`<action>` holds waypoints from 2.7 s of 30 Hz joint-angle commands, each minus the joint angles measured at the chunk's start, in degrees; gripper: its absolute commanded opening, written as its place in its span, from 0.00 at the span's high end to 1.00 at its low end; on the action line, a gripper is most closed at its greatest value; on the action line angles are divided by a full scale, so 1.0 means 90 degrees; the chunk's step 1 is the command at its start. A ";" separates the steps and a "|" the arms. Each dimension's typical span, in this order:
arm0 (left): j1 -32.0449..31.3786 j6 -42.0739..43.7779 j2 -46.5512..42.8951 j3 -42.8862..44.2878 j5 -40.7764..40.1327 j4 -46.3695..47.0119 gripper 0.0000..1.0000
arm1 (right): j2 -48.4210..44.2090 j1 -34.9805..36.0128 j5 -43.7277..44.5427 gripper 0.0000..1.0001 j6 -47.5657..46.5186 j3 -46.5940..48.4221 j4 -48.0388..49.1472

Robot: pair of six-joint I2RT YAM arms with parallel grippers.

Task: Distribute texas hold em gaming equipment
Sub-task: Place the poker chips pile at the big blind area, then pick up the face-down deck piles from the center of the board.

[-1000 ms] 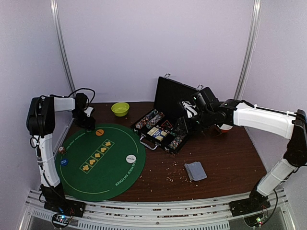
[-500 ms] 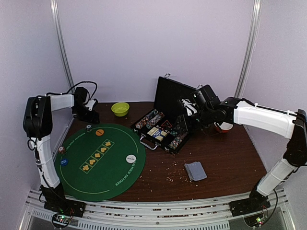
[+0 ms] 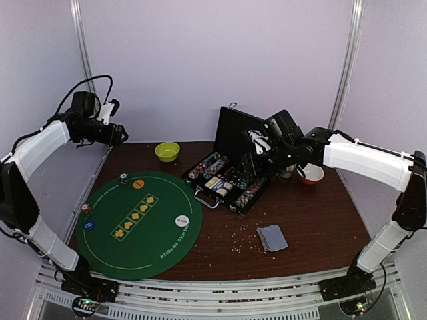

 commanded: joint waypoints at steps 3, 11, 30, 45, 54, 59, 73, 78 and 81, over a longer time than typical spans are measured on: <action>-0.0608 -0.0311 -0.1054 -0.1152 0.0549 0.0169 0.23 | 0.0180 0.0361 0.1280 0.44 0.0248 0.0320 -0.1229; -0.1176 -0.0383 -0.1626 -0.2206 0.0960 0.0494 0.22 | -0.0415 0.0762 0.1888 0.00 0.1113 -0.0977 -0.2140; -0.1293 -0.0296 -0.1285 -0.2201 0.1150 0.0665 0.22 | -0.2004 0.0872 0.0719 0.00 0.1918 -0.3987 -0.1231; -0.1343 -0.0178 -0.1092 -0.2171 0.1203 0.0657 0.23 | -0.0989 0.0924 0.0825 0.00 0.1718 -0.3864 -0.0460; -0.1348 -0.0130 -0.0965 -0.2136 0.1284 0.0657 0.23 | -0.0177 0.1273 0.1149 0.00 0.1611 -0.3397 -0.0530; -0.1347 -0.0113 -0.0933 -0.2113 0.1278 0.0655 0.23 | 0.0350 0.1494 0.1849 0.03 0.1644 -0.3064 -0.1042; -0.1344 -0.0089 -0.0911 -0.2132 0.1252 0.0657 0.23 | 0.0847 0.1635 0.2061 0.30 0.1306 -0.2745 -0.1085; -0.1346 -0.0096 -0.0919 -0.2147 0.1268 0.0657 0.23 | 0.0817 0.1665 0.1925 0.40 0.0825 -0.2566 -0.1090; -0.1356 -0.0176 -0.0940 -0.2166 0.1321 0.0657 0.24 | 0.0835 0.1800 0.1908 0.42 0.0244 -0.2324 -0.1101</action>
